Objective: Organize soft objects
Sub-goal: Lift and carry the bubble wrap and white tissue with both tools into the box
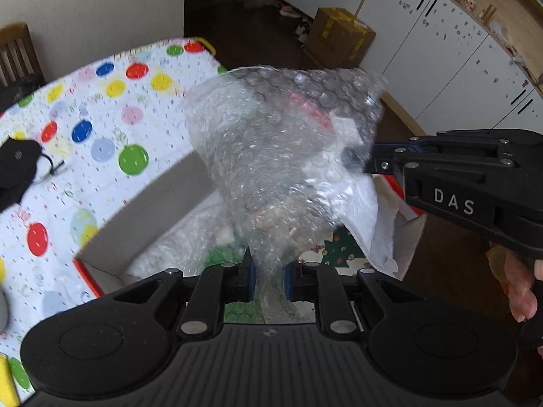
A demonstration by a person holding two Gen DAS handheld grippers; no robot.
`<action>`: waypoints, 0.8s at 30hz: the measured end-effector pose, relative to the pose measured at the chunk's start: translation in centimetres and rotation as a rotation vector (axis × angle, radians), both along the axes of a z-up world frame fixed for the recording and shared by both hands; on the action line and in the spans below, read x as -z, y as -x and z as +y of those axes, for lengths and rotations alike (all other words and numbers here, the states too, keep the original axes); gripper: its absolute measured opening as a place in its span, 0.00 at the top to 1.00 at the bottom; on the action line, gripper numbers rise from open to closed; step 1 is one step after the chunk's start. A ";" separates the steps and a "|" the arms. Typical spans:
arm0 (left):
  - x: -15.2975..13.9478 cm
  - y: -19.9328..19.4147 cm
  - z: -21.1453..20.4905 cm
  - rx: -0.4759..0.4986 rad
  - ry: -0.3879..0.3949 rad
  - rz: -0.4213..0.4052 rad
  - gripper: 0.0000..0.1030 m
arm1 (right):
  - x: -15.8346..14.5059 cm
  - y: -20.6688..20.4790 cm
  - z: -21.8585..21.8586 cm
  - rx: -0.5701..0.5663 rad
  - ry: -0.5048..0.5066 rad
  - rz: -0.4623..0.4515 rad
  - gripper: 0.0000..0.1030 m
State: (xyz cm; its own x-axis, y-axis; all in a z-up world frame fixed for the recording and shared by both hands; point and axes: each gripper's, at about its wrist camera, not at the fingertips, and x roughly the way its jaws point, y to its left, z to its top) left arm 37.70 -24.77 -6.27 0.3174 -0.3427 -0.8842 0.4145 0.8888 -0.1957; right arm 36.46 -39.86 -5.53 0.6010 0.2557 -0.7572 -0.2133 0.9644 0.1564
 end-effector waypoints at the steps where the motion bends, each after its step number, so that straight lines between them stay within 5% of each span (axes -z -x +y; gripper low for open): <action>1: 0.5 -0.1 -0.2 -0.002 -0.003 0.005 0.85 | 0.4 -0.1 -0.1 0.003 -0.003 0.006 0.98; 24: 8.2 0.2 0.4 -0.018 0.009 0.137 0.85 | 6.9 1.0 0.6 -0.023 -0.028 0.133 0.98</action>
State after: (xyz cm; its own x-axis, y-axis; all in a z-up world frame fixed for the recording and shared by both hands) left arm 37.55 -24.39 -14.50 0.2004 -0.3465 -0.9164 0.3672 0.8937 -0.2576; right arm 35.48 -39.26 -12.45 0.4899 0.2908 -0.8218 -0.2111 0.9542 0.2118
